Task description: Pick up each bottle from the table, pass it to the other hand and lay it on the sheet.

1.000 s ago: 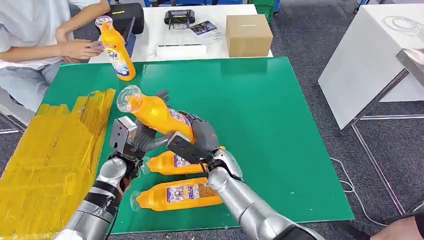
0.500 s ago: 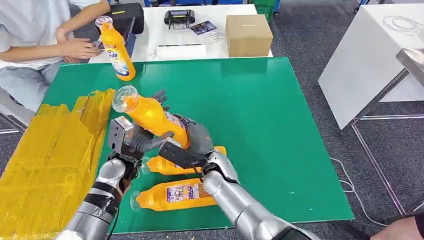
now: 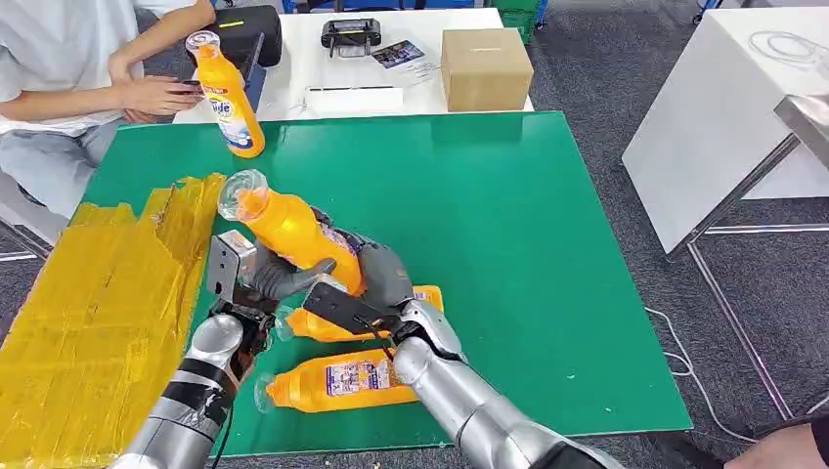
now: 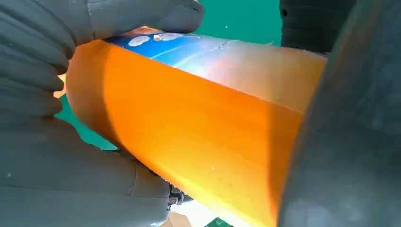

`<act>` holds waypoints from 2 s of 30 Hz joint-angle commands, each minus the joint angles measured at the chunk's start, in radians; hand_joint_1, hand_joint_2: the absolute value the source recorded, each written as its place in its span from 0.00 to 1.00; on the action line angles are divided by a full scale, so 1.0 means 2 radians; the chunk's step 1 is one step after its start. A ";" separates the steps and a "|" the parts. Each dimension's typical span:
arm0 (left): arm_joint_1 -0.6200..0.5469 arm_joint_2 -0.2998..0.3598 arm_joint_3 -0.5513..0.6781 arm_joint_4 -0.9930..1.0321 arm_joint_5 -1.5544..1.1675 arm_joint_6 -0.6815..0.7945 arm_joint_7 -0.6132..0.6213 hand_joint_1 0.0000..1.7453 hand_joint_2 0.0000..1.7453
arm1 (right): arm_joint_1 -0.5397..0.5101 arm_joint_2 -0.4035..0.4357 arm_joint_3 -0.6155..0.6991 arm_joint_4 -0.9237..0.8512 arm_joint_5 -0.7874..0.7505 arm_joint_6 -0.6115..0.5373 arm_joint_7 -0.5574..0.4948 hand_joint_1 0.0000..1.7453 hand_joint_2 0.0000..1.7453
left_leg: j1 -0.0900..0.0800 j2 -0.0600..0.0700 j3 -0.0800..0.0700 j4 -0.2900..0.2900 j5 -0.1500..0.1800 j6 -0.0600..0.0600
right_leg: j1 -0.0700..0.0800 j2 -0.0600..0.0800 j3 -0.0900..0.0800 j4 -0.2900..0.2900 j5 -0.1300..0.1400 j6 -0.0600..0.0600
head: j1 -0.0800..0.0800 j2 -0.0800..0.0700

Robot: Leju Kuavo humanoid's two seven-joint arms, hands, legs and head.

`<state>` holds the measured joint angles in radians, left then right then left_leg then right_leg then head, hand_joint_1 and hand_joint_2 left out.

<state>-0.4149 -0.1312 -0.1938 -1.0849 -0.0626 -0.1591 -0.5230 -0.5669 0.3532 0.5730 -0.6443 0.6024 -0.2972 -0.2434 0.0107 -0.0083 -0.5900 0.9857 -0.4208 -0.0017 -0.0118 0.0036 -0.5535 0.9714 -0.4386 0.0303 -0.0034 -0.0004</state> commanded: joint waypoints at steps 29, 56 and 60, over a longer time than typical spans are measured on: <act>-0.006 0.068 0.092 -0.003 -0.381 0.429 0.042 1.00 1.00 | 0.150 -0.097 -0.013 -0.387 -0.097 0.010 -0.073 0.00 0.00 | 0.000 -0.001 0.001 0.000 -0.001 0.000 | 0.000 -0.001 0.002 -0.001 -0.001 0.000 | 0.000 0.000; 0.024 0.294 -0.109 0.097 -0.754 0.429 0.406 1.00 1.00 | 0.138 -0.148 -0.035 -0.399 -0.152 -0.004 -0.048 0.00 1.00 | 0.001 0.002 0.000 -0.001 -0.001 -0.001 | 0.001 0.002 0.000 0.000 -0.001 -0.001 | 0.000 0.000; 0.022 0.294 -0.091 0.123 -0.754 0.429 0.394 1.00 1.00 | 0.141 -0.150 -0.035 -0.401 -0.150 -0.009 -0.051 0.00 1.00 | 0.001 0.001 0.002 0.000 -0.002 -0.001 | 0.001 0.001 0.001 0.000 -0.001 -0.001 | 0.000 0.000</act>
<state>-0.2820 0.4424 -0.2986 -1.0366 -1.5709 0.6977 0.2674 -0.2555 0.0816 0.4952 -1.4649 0.2998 -0.3025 -0.3383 0.0117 -0.0046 -0.5914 0.9853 -0.4226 -0.0048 -0.0111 0.0081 -0.5569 0.9717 -0.4391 0.0295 -0.0027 -0.0004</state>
